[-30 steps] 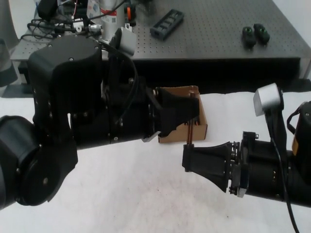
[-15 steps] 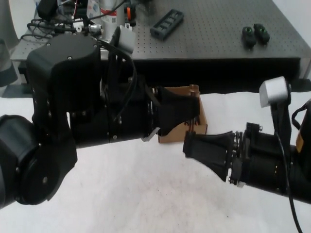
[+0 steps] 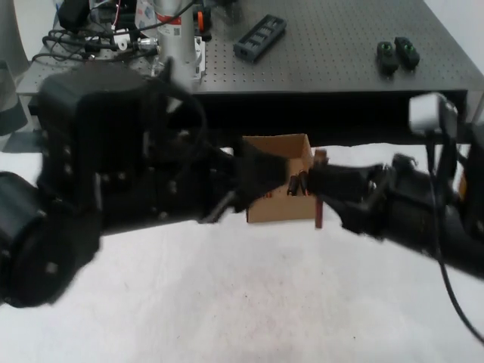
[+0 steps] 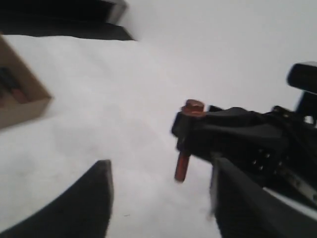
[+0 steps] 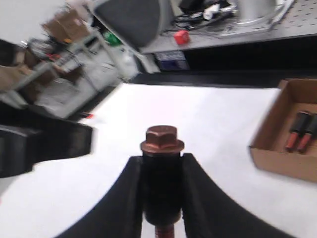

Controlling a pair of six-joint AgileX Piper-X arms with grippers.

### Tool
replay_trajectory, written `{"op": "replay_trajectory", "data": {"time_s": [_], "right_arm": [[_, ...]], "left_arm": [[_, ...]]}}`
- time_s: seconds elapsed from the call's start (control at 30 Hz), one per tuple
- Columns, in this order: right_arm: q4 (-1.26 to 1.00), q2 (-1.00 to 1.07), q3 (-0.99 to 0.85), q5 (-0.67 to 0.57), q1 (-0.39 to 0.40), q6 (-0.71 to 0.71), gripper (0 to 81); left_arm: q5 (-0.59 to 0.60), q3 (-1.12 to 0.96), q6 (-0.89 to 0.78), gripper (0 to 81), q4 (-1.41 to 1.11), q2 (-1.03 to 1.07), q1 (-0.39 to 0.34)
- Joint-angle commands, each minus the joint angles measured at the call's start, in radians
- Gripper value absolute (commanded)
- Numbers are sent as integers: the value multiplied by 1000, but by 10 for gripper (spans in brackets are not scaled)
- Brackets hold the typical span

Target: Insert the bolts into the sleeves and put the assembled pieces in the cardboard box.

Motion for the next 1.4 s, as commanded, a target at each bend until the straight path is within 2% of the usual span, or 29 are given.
{"op": "replay_trajectory", "data": {"time_s": [0.0, 0.17, 0.4, 0.5, 0.63, 0.7, 0.83, 0.93, 1.03, 1.1, 1.27, 1.37], "right_arm": [[83, 119, -112, 111, -28, -155, 18], [180, 431, -364, 291, -35, -186, 18], [359, 861, -775, 320, -35, -182, 18], [432, 962, -902, 357, -35, -160, 18], [476, 1023, -972, 371, -35, -158, 7], [482, 1024, -972, 377, -35, -158, 55], [482, 1021, -972, 374, -35, -150, 258], [519, 987, -969, 374, -35, -103, 323], [532, 901, -926, 374, -35, -106, 302], [499, 810, -851, 374, -35, -125, 249], [354, 431, -484, 354, -32, -121, 104], [301, 162, -249, 325, -32, -121, 64]], "left_arm": [[-155, -7, 129, 258, 190, -80, 46], [-406, 5, 258, 15, 435, -189, 60], [-554, 213, 239, 5, 449, -412, 60], [-569, 287, 235, 6, 481, -510, 60], [-610, 333, 206, 6, 582, -623, 60], [-630, 345, 187, 6, 626, -673, 60], [-644, 374, 177, 6, 670, -743, 60], [-644, 395, 146, 6, 699, -786, 60], [-648, 416, 139, 6, 734, -828, 60], [-648, 425, 112, 6, 739, -864, 60], [-684, 425, 103, 6, 739, -928, 60], [-685, 425, 103, 6, 739, -953, 60]]}}
